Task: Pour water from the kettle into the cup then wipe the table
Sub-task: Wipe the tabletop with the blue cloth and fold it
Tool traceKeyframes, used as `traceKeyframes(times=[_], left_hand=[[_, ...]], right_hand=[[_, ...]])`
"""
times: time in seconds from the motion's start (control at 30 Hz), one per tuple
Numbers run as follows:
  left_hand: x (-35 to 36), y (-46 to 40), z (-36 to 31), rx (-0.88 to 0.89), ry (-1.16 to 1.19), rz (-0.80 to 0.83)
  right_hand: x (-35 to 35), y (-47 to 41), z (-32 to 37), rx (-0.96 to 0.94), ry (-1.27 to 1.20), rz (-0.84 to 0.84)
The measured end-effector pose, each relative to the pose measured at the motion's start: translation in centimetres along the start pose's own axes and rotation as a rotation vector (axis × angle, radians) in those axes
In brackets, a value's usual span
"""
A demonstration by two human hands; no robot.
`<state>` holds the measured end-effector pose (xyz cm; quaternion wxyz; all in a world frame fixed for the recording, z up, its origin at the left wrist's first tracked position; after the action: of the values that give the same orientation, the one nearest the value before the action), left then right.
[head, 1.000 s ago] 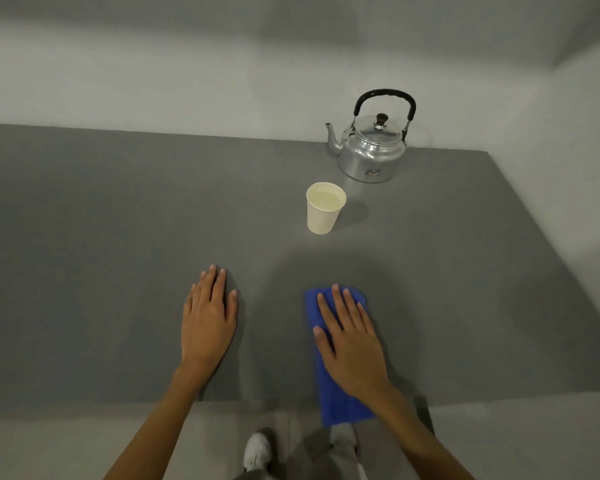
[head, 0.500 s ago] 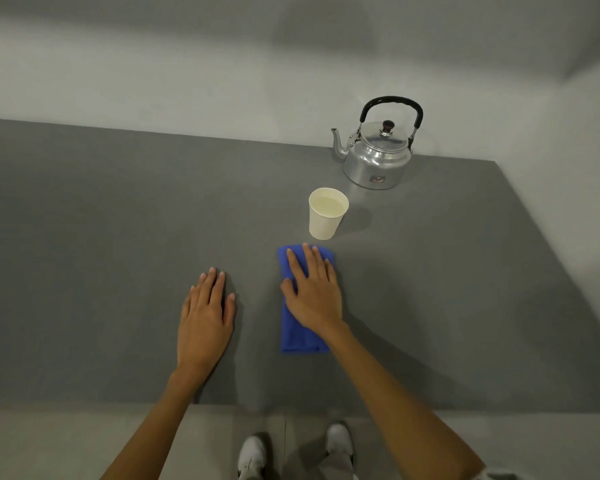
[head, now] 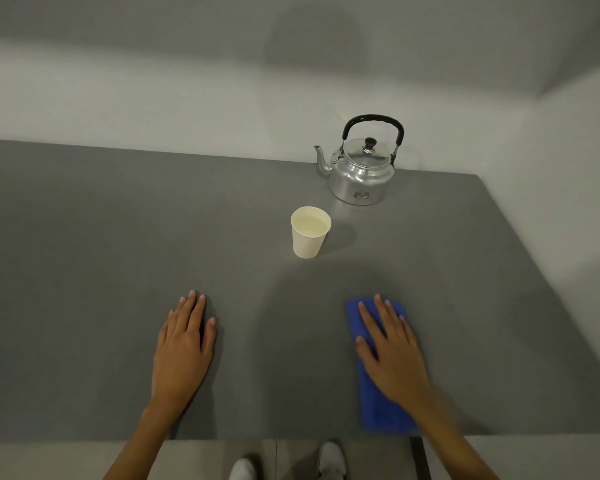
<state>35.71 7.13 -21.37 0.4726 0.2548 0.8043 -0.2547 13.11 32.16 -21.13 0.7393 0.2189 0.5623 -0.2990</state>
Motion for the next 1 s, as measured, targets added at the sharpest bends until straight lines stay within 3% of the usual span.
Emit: traceKeyframes(times=[0.23,0.57,0.67,0.8,1.0], left_hand=[[-0.1,-0.1,-0.2,0.01,-0.018,0.0],[-0.3,-0.1,-0.3,-0.011,-0.014,0.024],[-0.3,0.0,-0.3,-0.013,0.0,0.023],[-0.3,-0.1,-0.4,-0.015,0.015,0.027],[-0.4,-0.1,-0.5,-0.015,0.001,0.015]], right_hand=[[0.7,-7.2,2.7,0.054,0.02,-0.004],[3.2,-4.9,11.0,-0.196,-0.026,0.063],[3.2,-0.6,9.0,-0.232,-0.036,0.08],[1.3,1.2,2.4,-0.112,-0.031,0.015],[-0.4,-8.0,-4.1,0.085,0.036,-0.038]])
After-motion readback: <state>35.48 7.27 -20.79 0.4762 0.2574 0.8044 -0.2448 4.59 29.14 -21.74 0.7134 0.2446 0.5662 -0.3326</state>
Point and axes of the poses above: each hand's wrist, its own y-axis away from the middle knuckle, its own x-axis out of the palm, z = x × y, the point moved 3 cm from there along -y, towards the middle knuckle, and after that the axes turned 3 degrees about x, right-handed, at the moved point
